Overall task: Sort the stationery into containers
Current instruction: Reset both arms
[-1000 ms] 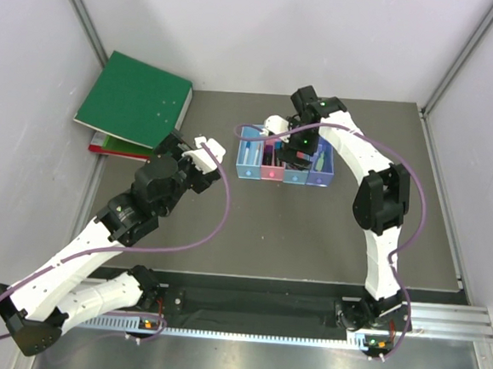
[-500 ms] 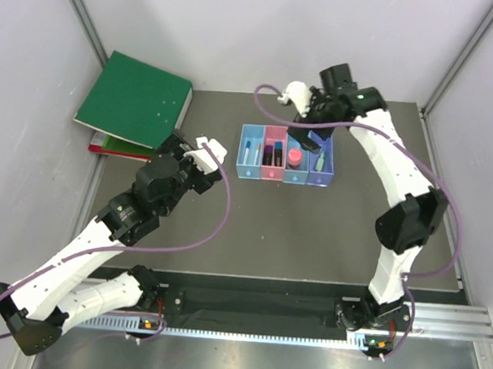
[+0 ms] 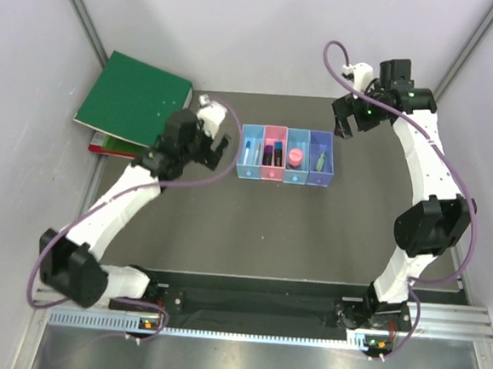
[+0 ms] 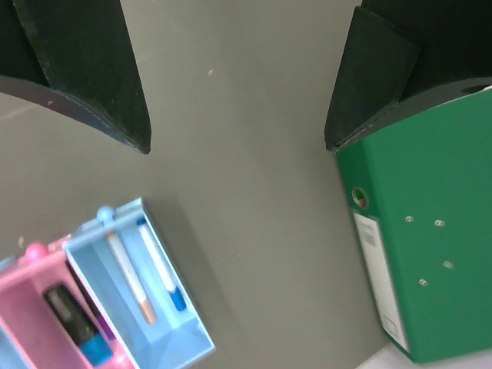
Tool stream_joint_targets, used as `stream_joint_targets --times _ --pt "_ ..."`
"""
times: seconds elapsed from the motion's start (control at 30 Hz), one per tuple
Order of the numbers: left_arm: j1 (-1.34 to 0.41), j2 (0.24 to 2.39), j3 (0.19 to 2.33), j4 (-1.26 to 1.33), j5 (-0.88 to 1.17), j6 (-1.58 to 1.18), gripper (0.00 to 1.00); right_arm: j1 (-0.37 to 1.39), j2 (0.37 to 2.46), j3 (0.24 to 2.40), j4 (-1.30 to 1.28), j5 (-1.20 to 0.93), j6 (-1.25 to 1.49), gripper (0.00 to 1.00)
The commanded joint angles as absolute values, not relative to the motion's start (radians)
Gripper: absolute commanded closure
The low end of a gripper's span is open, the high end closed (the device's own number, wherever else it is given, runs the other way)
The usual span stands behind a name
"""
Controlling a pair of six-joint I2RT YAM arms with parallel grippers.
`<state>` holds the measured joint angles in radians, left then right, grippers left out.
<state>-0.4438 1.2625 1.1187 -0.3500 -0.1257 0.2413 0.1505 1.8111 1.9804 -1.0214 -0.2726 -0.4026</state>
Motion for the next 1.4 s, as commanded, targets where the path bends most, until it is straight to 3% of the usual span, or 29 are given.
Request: stream_joint_targets --times 0.0,0.57,1.0,1.37 --pt "-0.258 1.39 1.332 -0.437 0.15 0.071 0.01 0.108 1.732 1.987 -1.018 -0.356 -0.318 0.0" --pt "-0.025 1.391 1.549 -0.73 0.4 0.146 0.01 -0.1 1.523 1.93 -1.14 -0.359 -0.34 0.0" --pt "-0.006 1.253 1.52 -0.831 0.359 0.186 0.01 -0.14 1.362 1.842 -1.115 -0.417 -0.364 0.01" --pt "-0.006 1.227 1.52 -0.854 0.339 0.198 0.01 -0.147 1.351 1.836 -1.104 -0.433 -0.351 0.0"
